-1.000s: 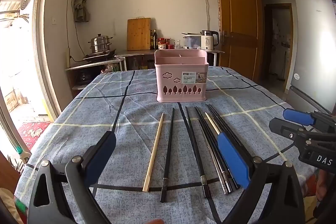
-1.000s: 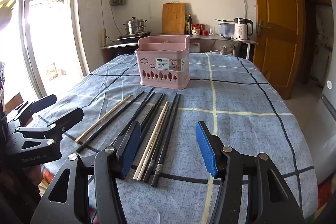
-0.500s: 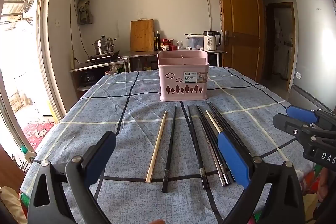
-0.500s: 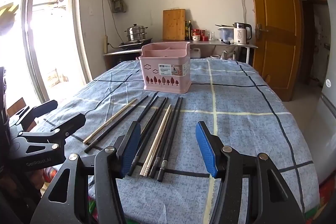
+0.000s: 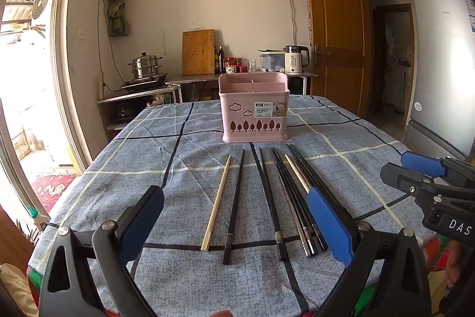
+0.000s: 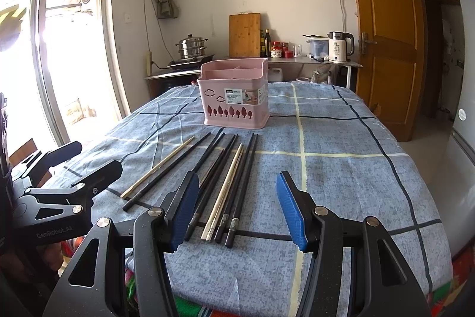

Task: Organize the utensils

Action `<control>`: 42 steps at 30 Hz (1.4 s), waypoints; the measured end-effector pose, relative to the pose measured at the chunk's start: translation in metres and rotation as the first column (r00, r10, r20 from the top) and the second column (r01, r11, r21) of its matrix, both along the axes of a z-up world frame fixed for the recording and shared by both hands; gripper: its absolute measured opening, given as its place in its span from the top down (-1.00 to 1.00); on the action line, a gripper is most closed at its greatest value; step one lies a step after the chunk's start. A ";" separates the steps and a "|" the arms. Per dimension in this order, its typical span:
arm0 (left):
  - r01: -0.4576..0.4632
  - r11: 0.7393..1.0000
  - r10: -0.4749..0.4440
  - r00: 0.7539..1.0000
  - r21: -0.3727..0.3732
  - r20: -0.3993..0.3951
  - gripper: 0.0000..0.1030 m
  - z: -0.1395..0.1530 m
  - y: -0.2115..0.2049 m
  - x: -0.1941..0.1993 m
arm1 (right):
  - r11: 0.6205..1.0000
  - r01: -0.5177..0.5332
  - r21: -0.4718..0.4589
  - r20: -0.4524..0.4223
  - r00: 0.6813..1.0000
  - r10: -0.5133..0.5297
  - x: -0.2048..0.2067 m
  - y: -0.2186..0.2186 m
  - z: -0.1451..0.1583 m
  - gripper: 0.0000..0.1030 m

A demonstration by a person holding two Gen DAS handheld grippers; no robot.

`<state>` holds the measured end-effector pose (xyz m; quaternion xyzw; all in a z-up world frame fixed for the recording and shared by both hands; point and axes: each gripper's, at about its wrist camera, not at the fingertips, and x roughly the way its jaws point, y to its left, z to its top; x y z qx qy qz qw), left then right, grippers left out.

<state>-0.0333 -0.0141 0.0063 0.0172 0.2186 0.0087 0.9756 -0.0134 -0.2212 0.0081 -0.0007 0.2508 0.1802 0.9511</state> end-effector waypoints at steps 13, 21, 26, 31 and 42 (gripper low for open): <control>0.011 1.000 -0.011 1.000 -0.003 0.001 -0.93 0.000 -0.003 -0.007 | 1.000 -0.001 -0.008 0.005 1.000 0.001 -0.011 0.003 0.001 -0.07; 0.014 1.000 -0.014 1.000 -0.008 0.004 -0.93 0.000 -0.003 -0.010 | 1.000 -0.002 -0.012 0.005 1.000 0.002 -0.016 0.005 0.001 -0.07; 0.012 1.000 -0.012 1.000 -0.006 0.006 -0.93 0.000 -0.003 -0.010 | 1.000 0.002 -0.010 0.006 1.000 -0.002 -0.016 0.005 0.001 -0.07; 0.010 1.000 -0.010 1.000 -0.006 0.007 -0.93 -0.001 -0.003 -0.010 | 1.000 0.001 -0.013 0.005 1.000 -0.001 -0.015 0.004 0.000 -0.07; 0.025 1.000 -0.025 1.000 0.001 -0.002 -0.93 -0.005 -0.006 -0.006 | 1.000 0.001 -0.017 -0.011 1.000 -0.002 -0.008 0.006 -0.004 -0.07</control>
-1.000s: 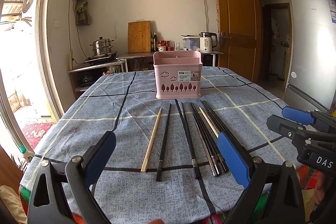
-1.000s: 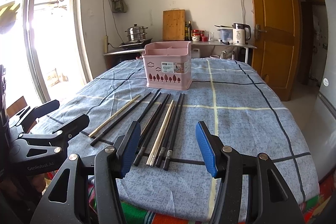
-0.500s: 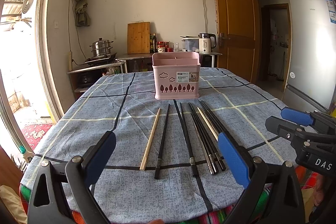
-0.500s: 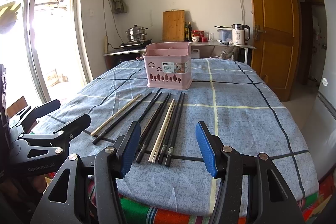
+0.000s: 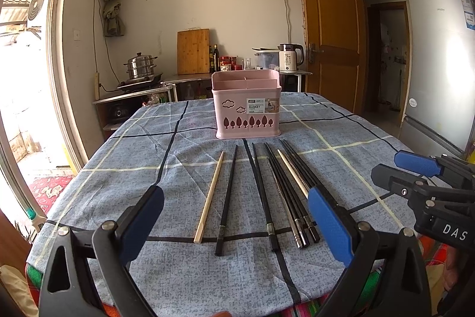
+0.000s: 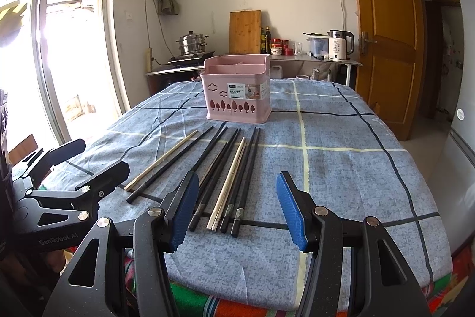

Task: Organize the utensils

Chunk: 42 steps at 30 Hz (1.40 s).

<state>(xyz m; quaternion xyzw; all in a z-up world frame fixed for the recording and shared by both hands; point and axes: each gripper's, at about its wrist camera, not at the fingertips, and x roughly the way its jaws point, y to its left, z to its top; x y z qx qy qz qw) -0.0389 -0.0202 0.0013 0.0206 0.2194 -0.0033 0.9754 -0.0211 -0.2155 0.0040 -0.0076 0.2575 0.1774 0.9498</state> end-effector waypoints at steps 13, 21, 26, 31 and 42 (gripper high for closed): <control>-0.004 1.000 0.004 1.000 -0.006 -0.004 -0.93 -0.001 0.005 0.001 | 1.000 -0.009 -0.013 -0.008 1.000 0.009 0.003 0.007 -0.002 -0.07; 0.005 1.000 -0.006 1.000 -0.009 -0.023 -0.93 -0.002 0.011 0.009 | 1.000 -0.012 -0.025 -0.017 1.000 0.011 0.008 0.012 -0.003 -0.07; 0.014 1.000 -0.016 0.998 -0.019 -0.058 -0.93 -0.001 0.025 0.033 | 0.999 -0.027 -0.040 -0.034 0.999 0.025 0.024 0.020 -0.002 -0.07; -0.011 1.000 0.011 0.989 0.000 -0.146 -0.84 -0.006 0.043 0.080 | 0.998 -0.041 -0.037 -0.064 0.997 0.039 0.053 0.029 0.000 -0.07; 0.065 0.996 -0.084 0.927 -0.062 -0.366 -0.51 -0.036 0.064 0.178 | 0.996 -0.085 -0.031 -0.205 0.976 0.077 0.138 0.048 -0.011 0.43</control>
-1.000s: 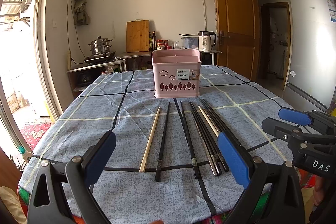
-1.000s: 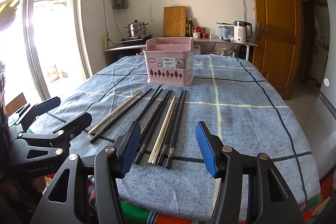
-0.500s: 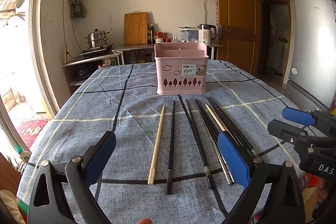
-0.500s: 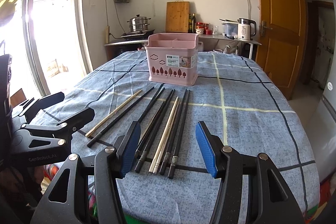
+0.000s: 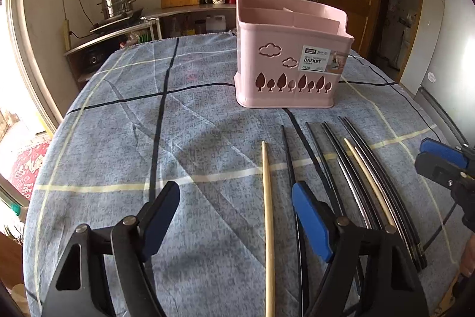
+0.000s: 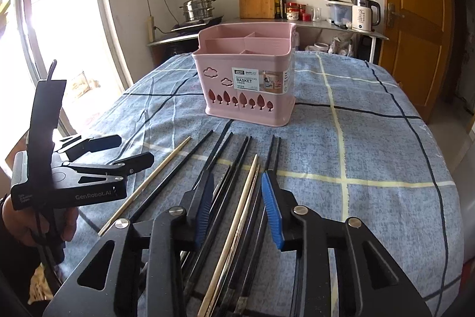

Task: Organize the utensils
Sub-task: 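Grasp a light wooden chopstick with the left tool while the right tool grasps another wooden chopstick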

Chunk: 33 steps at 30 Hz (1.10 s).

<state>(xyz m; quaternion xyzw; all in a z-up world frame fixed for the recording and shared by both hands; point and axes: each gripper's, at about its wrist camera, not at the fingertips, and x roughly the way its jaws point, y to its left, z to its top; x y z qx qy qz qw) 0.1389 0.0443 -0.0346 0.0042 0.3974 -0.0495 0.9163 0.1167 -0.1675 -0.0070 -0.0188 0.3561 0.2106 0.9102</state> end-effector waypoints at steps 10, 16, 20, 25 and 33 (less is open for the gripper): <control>0.072 0.997 -0.072 0.995 -0.001 -0.074 -0.18 -0.012 -0.008 0.037 | 0.999 -0.013 -0.042 -0.146 0.989 0.007 0.057 0.014 -0.032 0.75; 0.093 0.996 -0.092 0.989 0.002 -0.114 0.00 -0.019 -0.011 0.048 | 0.997 -0.024 -0.079 -0.175 0.984 0.010 0.071 0.022 -0.040 0.76; 0.106 0.994 -0.104 0.987 0.009 -0.120 0.01 -0.019 -0.015 0.052 | 0.995 -0.015 -0.098 -0.197 0.980 -0.004 0.080 0.024 -0.045 0.76; 0.123 0.991 -0.116 0.985 0.047 -0.131 0.06 -0.019 -0.022 0.059 | 0.991 -0.023 -0.132 -0.207 0.978 -0.005 0.084 0.030 -0.047 0.76; 0.157 0.986 -0.148 0.979 0.055 -0.141 0.52 -0.017 -0.027 0.066 | 0.983 -0.047 -0.179 -0.220 0.976 0.007 0.089 0.039 -0.046 0.84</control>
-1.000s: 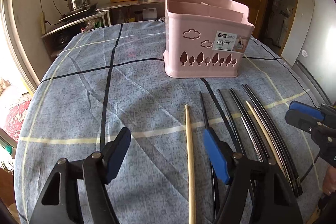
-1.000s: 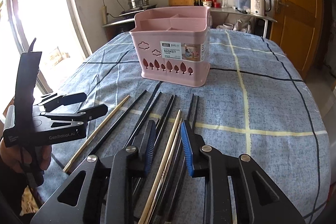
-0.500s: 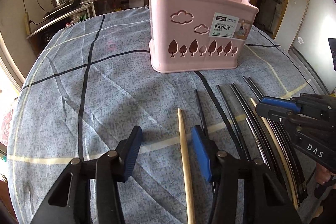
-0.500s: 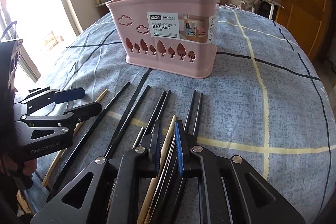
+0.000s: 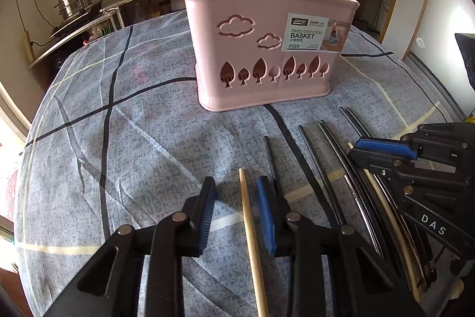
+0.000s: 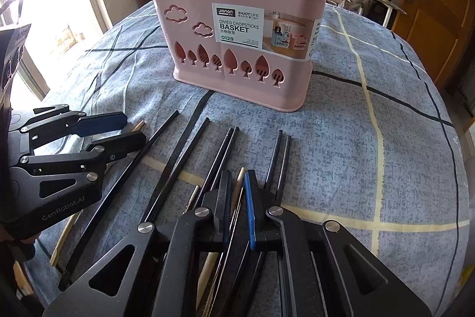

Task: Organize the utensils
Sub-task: 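Grasp a light wooden chopstick with the left tool while the right tool grasps another wooden chopstick, then lift both wooden chopsticks and carry them above the pink basket with both tools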

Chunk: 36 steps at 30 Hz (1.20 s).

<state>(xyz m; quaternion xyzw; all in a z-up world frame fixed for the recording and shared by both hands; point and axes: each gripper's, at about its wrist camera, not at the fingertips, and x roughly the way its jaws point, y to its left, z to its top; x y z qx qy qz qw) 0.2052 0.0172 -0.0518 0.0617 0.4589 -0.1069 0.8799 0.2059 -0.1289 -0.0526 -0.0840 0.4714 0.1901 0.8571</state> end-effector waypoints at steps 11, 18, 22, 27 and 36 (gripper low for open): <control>0.006 0.998 -0.007 1.000 -0.065 -0.013 0.90 0.012 0.002 -0.001 | 0.996 -0.008 0.084 0.035 0.999 0.005 -0.006 -0.008 0.024 0.89; 0.029 0.995 -0.022 0.997 -0.091 0.079 0.90 0.053 0.005 -0.019 | 0.988 -0.028 0.151 0.113 0.994 0.011 -0.022 -0.016 0.060 0.90; 0.042 0.994 -0.027 0.989 -0.098 0.145 0.90 0.080 0.009 -0.031 | 0.982 -0.046 0.183 0.157 0.987 0.017 -0.028 -0.023 0.081 0.91; 0.045 0.995 -0.029 0.986 -0.094 0.164 0.90 0.088 0.012 -0.034 | 0.980 -0.055 0.190 0.164 0.986 0.023 -0.029 -0.027 0.085 0.91; 0.010 0.995 -0.003 0.998 -0.103 0.068 0.90 0.054 0.014 -0.020 | 0.971 -0.039 0.237 -0.048 0.997 0.052 0.005 -0.035 0.029 0.90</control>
